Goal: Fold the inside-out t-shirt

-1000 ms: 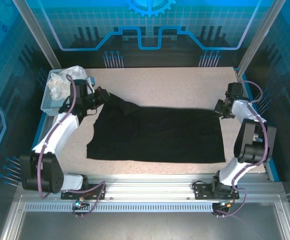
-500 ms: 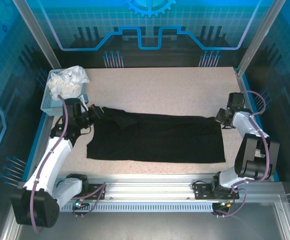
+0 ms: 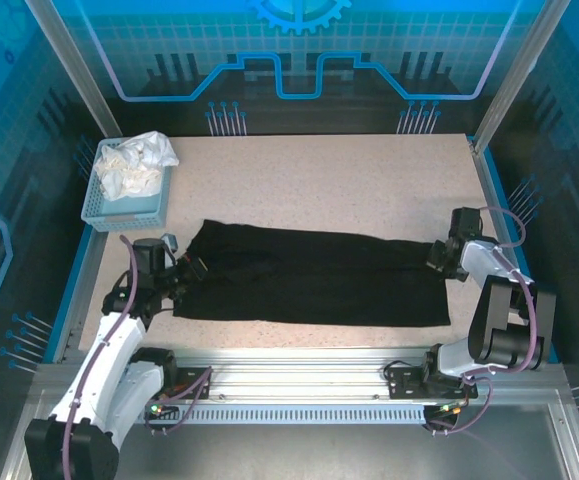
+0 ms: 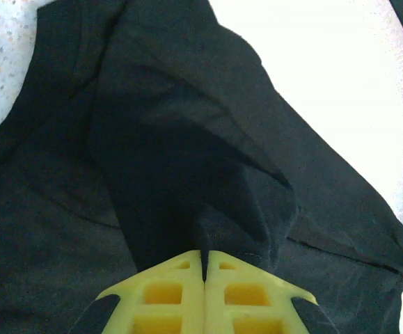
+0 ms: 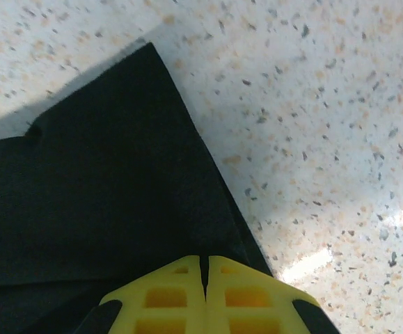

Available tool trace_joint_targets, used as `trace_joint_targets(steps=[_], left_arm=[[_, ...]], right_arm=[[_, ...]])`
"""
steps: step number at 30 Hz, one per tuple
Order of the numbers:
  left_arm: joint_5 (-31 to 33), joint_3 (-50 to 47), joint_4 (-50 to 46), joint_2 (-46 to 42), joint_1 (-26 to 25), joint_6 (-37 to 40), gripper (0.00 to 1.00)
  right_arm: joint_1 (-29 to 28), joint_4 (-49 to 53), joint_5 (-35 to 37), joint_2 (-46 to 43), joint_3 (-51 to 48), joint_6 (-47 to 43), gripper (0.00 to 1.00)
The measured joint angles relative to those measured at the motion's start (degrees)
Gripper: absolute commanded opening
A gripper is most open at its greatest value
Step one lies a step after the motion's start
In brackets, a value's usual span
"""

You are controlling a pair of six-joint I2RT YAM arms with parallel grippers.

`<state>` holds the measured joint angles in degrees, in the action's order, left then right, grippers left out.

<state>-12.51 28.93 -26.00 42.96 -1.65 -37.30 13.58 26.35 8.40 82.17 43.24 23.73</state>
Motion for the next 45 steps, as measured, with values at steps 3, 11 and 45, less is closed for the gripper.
trace_joint_targets(steps=[3,11,45], left_arm=[[-0.7,-0.94,-0.13,-0.96,0.0,-0.33,0.0],[-2.38,-1.68,0.76,-0.48,0.0,-0.33,0.0],[-4.37,-1.68,4.52,4.68,0.0,-0.28,0.0]], right_arm=[[0.33,-0.13,0.0,-0.76,-0.17,0.61,0.28],[-5.09,-3.39,-1.46,-12.98,-2.82,-1.73,0.63],[-79.43,-50.05,25.05,30.99,17.38,-32.09,0.83]])
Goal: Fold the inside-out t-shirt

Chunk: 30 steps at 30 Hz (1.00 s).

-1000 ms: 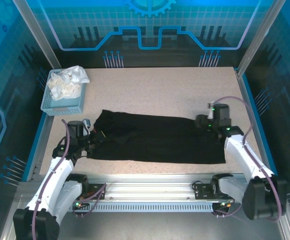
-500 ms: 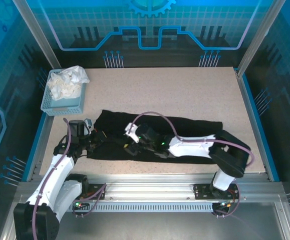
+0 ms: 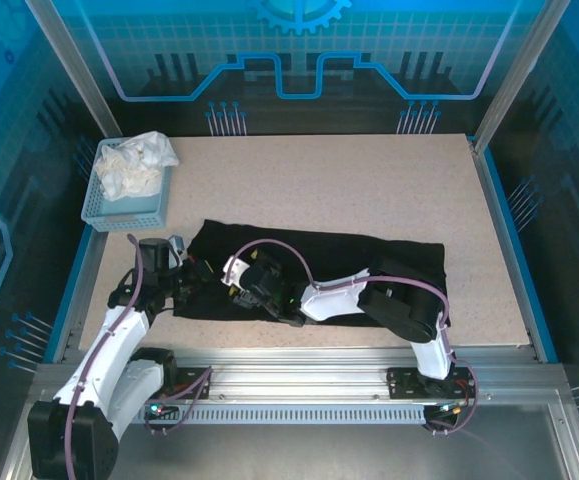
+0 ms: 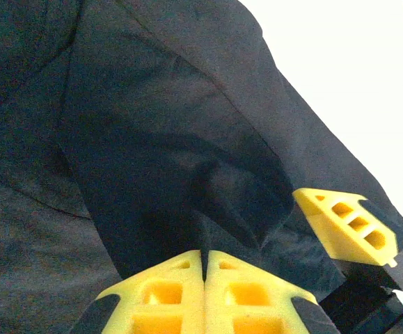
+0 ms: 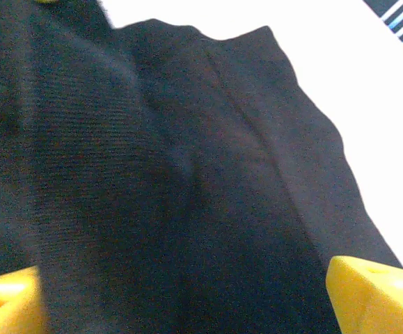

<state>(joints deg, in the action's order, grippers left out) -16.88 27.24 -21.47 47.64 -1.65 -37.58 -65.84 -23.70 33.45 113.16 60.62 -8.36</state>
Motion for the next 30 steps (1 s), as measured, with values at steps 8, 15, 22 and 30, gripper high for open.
trace_joint_targets(steps=[8,15,22,30], left_arm=[[0.04,0.0,0.0,0.17,0.02,0.02,0.0],[0.11,0.0,-0.17,-0.13,0.02,0.22,0.0],[0.57,0.0,-0.81,-0.85,0.02,0.22,0.0],[0.5,-1.77,-0.68,-2.05,0.0,-0.68,0.12]], right_arm=[[-0.87,-2.27,7.04,-3.43,-2.82,-2.51,0.47],[-0.87,2.89,3.87,-7.63,-4.31,-3.89,0.2],[-0.87,10.84,1.14,-7.96,-4.24,-5.49,0.08],[-0.85,18.97,-2.25,-11.32,-2.99,-6.4,0.09]])
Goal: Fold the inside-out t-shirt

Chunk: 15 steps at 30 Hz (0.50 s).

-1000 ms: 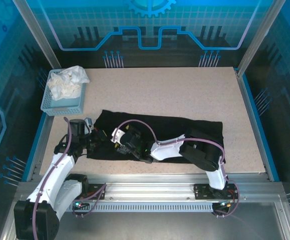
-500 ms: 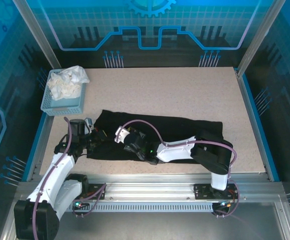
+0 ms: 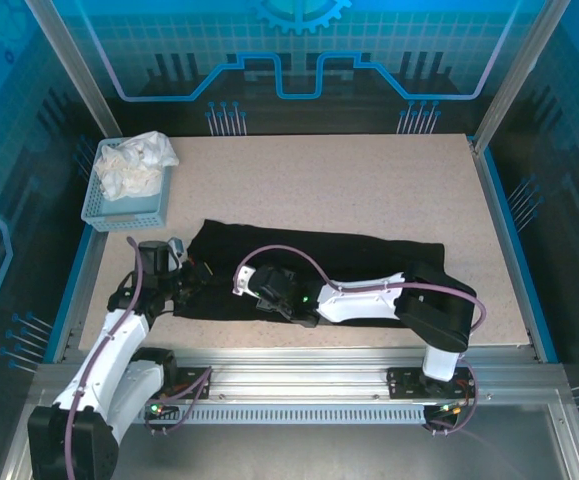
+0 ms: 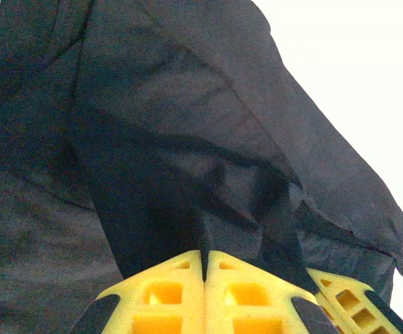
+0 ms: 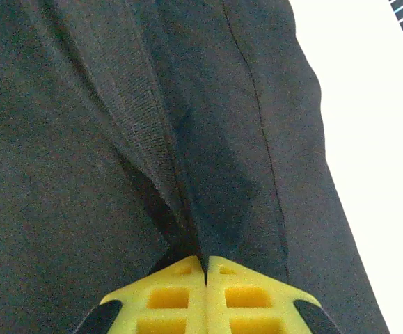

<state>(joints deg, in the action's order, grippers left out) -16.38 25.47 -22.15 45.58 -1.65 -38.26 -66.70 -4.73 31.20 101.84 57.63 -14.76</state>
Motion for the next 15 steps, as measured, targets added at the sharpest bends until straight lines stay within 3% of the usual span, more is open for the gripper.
trace_joint_targets(steps=[2,9,15], left_arm=[[0.02,-1.62,0.24,-0.46,0.0,-0.9,0.22],[0.9,-3.41,-0.22,-2.75,0.0,-2.01,0.62],[6.86,-2.97,0.98,-3.91,0.02,-1.38,0.81]], right_arm=[[0.0,2.38,-2.45,-0.52,0.42,-0.63,0.13],[0.07,15.19,-14.14,-0.98,2.45,-3.37,0.45],[3.72,18.82,-25.07,-5.49,2.45,-0.17,0.51]])
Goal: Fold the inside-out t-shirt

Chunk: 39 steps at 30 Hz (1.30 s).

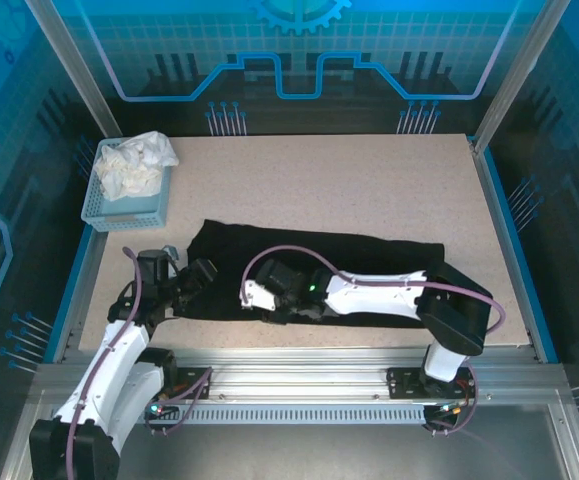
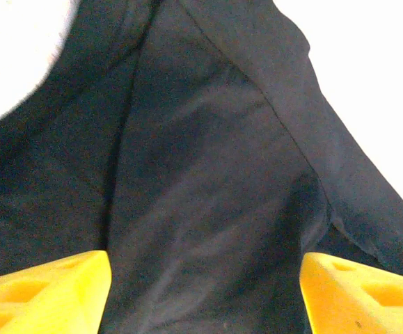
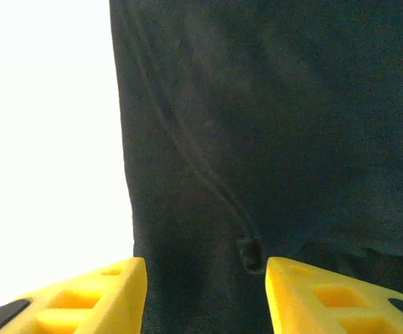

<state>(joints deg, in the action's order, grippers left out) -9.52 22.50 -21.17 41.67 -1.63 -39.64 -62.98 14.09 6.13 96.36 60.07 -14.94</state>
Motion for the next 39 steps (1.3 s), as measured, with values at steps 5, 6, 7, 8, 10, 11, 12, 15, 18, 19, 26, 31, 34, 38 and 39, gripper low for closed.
trace_joint_targets(steps=[5,6,7,8,10,11,12,15,18,19,26,31,34,38,39], left_arm=[[6.82,2.01,6.1,7.39,0.15,1.38,0.87],[7.54,2.73,6.99,10.01,0.28,2.08,0.88],[8.44,4.52,7.76,14.21,0.37,2.75,0.89],[9.16,6.38,8.17,18.05,0.44,3.63,0.91],[10.25,10.58,9.09,25.9,0.52,5.18,0.95],[10.67,12.48,9.62,29.38,0.52,5.81,0.96],[10.88,13.99,10.12,32.22,0.57,6.62,0.97],[11.23,17.33,10.47,38.8,0.66,8.35,0.98],[10.82,19.89,10.05,43.93,0.7,9.27,0.99],[10.54,20.61,9.84,45.46,0.72,9.64,0.99],[8.57,22.4,8.37,48.72,0.94,10.64,0.86],[4.85,21.64,9.6,48.65,-0.52,11.39,0.7],[2.45,19.89,11.78,48.0,-2.58,11.15,0.6],[0.92,17.33,14.71,47.17,-4.66,9.97,0.4],[0.26,17.07,15.13,47.17,-4.63,9.81,0.34]], right_arm=[[7.98,-7.41,-10.38,-1.84,-0.07,10.01,0.51],[9.16,-8.24,-11.28,-1.6,-0.07,11.63,0.51],[10.71,-9.46,-12.7,-1.25,-0.09,13.84,0.52],[12.04,-11.15,-14.25,-0.98,-0.48,15.98,0.52],[14.1,-14.03,-16.74,-0.98,-1.95,19.5,0.52],[15.26,-15.63,-18.08,-0.98,-2.97,20.98,0.52],[16.28,-16.79,-19.17,-1.01,-4.07,22.34,0.52],[18.71,-19.08,-21.22,-1.55,-7.5,25.24,0.53],[19.85,-20.41,-22.38,-3.26,-10.62,26.99,0.53],[19.98,-21.05,-22.73,-3.89,-11.47,27.3,0.53],[20.94,-24.92,-23.74,-6.88,-14.86,29.51,0.54],[21.29,-25.79,-23.78,-6.88,-15.43,30.45,0.54],[21.42,-26.14,-23.78,-6.86,-15.43,30.86,0.54],[21.42,-26.27,-23.78,-6.75,-15.43,31.5,0.54],[21.42,-26.29,-23.78,-6.62,-15.43,31.61,0.54]])
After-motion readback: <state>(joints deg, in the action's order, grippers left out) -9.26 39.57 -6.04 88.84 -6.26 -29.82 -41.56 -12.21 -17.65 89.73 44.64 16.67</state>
